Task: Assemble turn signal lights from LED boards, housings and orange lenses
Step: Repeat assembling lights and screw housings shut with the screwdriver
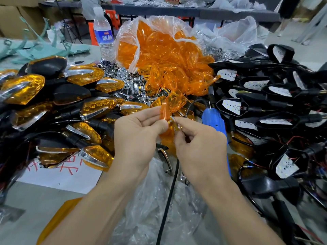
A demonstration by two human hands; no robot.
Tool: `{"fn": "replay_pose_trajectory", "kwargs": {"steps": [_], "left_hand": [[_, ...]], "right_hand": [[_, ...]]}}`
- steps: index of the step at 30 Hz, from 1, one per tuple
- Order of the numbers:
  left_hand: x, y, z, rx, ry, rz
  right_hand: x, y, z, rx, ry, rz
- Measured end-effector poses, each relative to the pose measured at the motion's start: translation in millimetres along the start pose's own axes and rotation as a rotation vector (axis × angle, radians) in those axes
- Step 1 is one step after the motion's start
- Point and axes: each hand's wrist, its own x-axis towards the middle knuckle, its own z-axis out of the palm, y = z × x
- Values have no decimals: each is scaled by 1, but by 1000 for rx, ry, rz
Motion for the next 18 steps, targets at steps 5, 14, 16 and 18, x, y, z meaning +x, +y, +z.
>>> {"fn": "replay_pose_trajectory", "kwargs": {"steps": [5, 14, 16, 18], "left_hand": [[-3, -6, -5, -19, 17, -37], [2, -3, -14, -111, -5, -125], [3, -4, -14, -104, -6, -131], [3, -5, -13, -98, -16, -135]], "right_hand": [[0, -2, -2, 117, 69, 63], [9, 1, -11, 485, -89, 227], [8, 3, -9, 474, -108, 223], [9, 5, -7, 469, -117, 218]]}}
